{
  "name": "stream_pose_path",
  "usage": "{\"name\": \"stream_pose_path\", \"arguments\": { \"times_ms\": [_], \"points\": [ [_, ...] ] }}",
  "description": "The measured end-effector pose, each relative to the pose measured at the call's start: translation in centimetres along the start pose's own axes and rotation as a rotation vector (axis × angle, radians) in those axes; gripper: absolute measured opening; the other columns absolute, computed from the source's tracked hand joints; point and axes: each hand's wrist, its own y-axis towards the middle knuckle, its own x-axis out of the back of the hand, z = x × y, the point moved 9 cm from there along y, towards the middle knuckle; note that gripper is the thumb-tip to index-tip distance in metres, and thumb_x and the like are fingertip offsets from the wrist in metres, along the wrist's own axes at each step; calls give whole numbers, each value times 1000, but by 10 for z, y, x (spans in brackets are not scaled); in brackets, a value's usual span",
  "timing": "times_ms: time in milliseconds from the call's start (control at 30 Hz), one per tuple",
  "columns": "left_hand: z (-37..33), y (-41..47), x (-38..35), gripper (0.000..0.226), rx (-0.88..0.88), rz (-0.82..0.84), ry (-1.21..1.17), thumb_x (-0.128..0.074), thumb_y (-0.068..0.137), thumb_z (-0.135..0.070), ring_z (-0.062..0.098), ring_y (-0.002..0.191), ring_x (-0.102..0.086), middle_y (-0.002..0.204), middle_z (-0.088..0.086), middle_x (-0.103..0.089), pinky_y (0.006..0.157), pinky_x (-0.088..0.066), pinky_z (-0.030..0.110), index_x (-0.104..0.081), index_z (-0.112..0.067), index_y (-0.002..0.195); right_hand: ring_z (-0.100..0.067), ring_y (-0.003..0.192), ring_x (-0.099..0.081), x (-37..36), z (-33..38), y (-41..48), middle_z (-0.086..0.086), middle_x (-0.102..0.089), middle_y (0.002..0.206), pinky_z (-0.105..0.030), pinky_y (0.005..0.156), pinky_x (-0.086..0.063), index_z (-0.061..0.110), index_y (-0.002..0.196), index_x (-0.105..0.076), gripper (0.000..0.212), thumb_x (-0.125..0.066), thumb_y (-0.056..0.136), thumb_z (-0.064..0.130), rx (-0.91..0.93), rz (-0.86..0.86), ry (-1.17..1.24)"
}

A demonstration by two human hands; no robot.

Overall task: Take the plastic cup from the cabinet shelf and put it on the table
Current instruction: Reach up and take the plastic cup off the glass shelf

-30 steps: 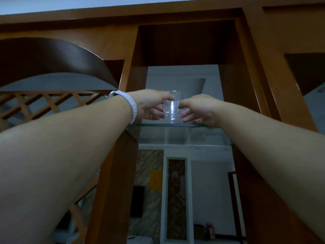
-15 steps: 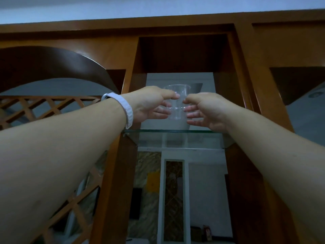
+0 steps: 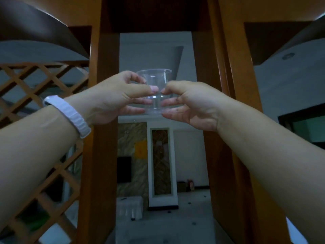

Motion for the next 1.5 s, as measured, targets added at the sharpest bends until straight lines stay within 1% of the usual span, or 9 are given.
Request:
{"name": "stream_pose_path", "arguments": {
  "times_ms": [200, 400, 567, 733, 933, 1033, 1200, 1400, 1500],
  "points": [
    [24, -36, -21, 61, 18, -34, 11, -81, 69, -33, 16, 92, -72, 114, 6, -68, 67, -60, 29, -50, -19, 120, -35, 109, -65, -4, -34, -38, -21, -63, 114, -44, 87, -56, 8, 109, -63, 22, -59, 88, 8, -38, 10, 72],
    [64, -69, -49, 63, 69, -48, 7, -81, 67, -35, 12, 91, -72, 102, -3, -71, 74, -59, 35, -49, -21, 120, -30, 98, -72, 2, -88, -69, -21, -64, 117, -37, 83, -59, 7, 119, -61, 33, -63, 87, 13, -170, 17, 140],
    [93, -96, -75, 54, 86, -57, -11, -79, 75, -27, 15, 96, -70, 111, 1, -68, 79, -60, 40, -50, -22, 120, -28, 97, -72, 11, -125, -101, -19, -70, 112, -36, 81, -59, 7, 117, -63, 30, -65, 87, 12, -266, 24, 245],
    [109, -127, -103, 53, 81, -82, -37, -79, 71, -36, 10, 94, -70, 112, -1, -67, 67, -57, 24, -50, -29, 115, -30, 103, -70, 18, -157, -137, -21, -69, 116, -35, 82, -58, 6, 118, -63, 30, -64, 88, 9, -340, 24, 359],
    [142, -166, -141, 49, 150, -128, -158, -77, 79, -21, 13, 97, -69, 117, 5, -64, 67, -54, 22, -49, -23, 120, -39, 112, -64, 29, -194, -178, -23, -64, 119, -33, 80, -59, 4, 117, -62, 29, -61, 88, 5, -410, -38, 398],
    [151, -179, -157, 50, 195, -134, -189, -76, 80, -17, 12, 94, -68, 117, 7, -64, 67, -53, 19, -49, -18, 122, -32, 101, -69, 35, -207, -195, -21, -64, 115, -33, 80, -59, 5, 116, -62, 28, -60, 88, 5, -429, -49, 418],
    [156, -194, -179, 53, 212, -93, -269, -78, 76, -15, 10, 88, -67, 114, 9, -64, 67, -55, 22, -49, -15, 121, -39, 115, -61, 45, -224, -223, -27, -57, 130, -40, 92, -55, 6, 118, -62, 35, -65, 83, 7, -457, -95, 469],
    [174, -215, -206, 51, 212, 17, -349, -82, 68, -25, 8, 87, -69, 109, 0, -68, 68, -53, 20, -55, -29, 111, -34, 99, -65, 52, -240, -260, -18, -70, 103, -36, 82, -58, 6, 113, -63, 38, -67, 75, 8, -478, -200, 486],
    [187, -228, -217, 54, 233, 87, -391, -83, 65, -32, 10, 92, -69, 108, -4, -71, 72, -54, 22, -57, -32, 112, -33, 100, -67, 50, -247, -280, -19, -69, 107, -37, 84, -58, 5, 118, -62, 40, -67, 78, 8, -501, -255, 455]
  ]
}}
